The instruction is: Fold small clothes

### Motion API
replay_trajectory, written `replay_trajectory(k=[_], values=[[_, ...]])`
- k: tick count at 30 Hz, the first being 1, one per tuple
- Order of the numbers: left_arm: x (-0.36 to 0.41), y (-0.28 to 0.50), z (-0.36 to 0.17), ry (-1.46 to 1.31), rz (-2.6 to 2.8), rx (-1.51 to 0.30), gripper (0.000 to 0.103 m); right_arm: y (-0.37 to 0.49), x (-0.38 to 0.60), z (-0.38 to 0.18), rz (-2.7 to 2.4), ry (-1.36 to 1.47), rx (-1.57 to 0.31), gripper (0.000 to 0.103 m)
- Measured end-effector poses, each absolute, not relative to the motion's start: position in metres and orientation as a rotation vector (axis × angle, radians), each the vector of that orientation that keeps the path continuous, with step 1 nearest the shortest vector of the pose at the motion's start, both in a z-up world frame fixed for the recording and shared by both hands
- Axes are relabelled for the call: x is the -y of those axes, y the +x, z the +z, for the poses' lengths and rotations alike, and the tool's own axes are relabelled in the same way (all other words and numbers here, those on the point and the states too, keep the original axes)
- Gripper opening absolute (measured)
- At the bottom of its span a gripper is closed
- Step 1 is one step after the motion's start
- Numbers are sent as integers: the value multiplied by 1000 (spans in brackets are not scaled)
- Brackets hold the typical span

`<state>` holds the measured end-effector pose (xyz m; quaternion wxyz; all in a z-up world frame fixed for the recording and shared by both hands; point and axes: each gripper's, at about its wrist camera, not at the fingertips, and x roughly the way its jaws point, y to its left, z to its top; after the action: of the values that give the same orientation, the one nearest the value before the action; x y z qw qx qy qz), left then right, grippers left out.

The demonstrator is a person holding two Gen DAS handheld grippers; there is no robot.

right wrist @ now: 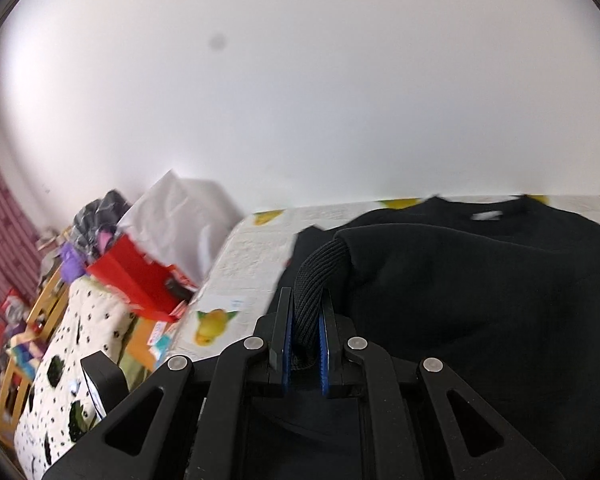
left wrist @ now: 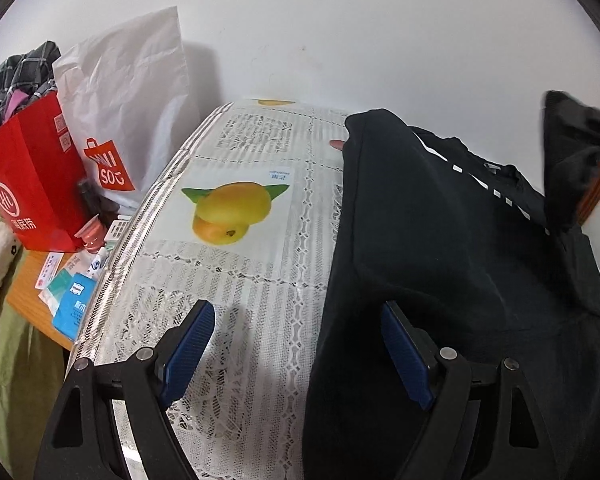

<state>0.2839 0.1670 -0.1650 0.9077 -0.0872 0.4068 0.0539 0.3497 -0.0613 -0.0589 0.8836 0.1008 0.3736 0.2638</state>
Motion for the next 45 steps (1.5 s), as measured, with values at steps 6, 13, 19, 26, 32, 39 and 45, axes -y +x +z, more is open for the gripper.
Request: replay_trajectory(k=[6,13,19,26,32,39,45], values=[[-168,284,-164,-210,82,-828,82,368,39,-97,606,206,-868,27],[-160,279,-157,-201,25,-779,82,337,98,-96,536,129,-799,41],[-153,278,-155,-185,-10,-777,82,299,179,-106,311,9,-799,41],[-138,273,-157,-131,-46,-786,82,232,296,-139,69,39,-863,41],[-124,242,-146,-97,-76,-801,81,174,369,-165,-70,75,-918,42],[-125,176,-146,-85,-50,-839,81,124,398,-189,-69,98,-947,43],[-130,120,-159,-108,-45,-885,81,95,393,-199,-50,79,-929,43]])
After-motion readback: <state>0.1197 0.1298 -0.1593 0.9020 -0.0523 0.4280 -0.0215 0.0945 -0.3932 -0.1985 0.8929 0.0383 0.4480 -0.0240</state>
